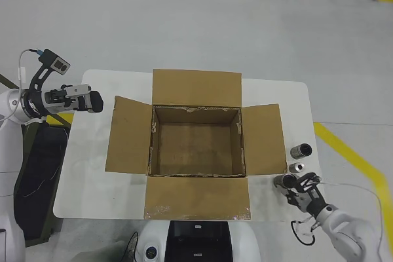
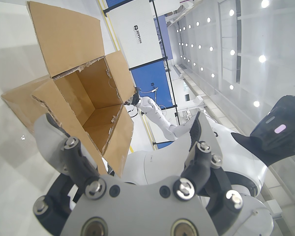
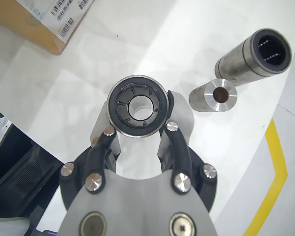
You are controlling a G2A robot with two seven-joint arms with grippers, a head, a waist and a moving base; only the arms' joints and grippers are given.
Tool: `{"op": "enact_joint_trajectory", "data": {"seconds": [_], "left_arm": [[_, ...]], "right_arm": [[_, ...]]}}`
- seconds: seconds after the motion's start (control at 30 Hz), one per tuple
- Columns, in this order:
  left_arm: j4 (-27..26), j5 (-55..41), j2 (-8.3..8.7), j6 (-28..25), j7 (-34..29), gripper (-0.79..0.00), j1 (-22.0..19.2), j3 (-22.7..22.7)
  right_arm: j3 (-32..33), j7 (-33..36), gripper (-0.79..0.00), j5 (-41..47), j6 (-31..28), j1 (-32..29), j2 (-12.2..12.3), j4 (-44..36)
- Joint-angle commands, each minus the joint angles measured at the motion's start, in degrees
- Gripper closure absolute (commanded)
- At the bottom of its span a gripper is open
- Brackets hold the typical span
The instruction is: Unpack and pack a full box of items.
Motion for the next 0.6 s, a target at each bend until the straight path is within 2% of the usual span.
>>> {"op": "enact_joint_trajectory", "data": {"seconds": [0.0,0.37,0.57], "left_arm": [[0.0,0.0,0.0,0.0,0.0,-0.785,0.0,0.0],[0.0,0.0,0.0,0.0,0.0,-0.785,0.0,0.0],[0.0,0.0,0.0,0.0,0.0,-0.785,0.0,0.0]], "right_arm": [[0.8,-0.2,0.0,1.0,-0.3,-0.6,0.1,-1.5],[6.5,-0.1,0.0,8.2,-2.2,-4.3,0.4,-11.4],[9.1,-1.6,0.0,7.4,-2.1,-5.6,0.5,-16.0]]}}
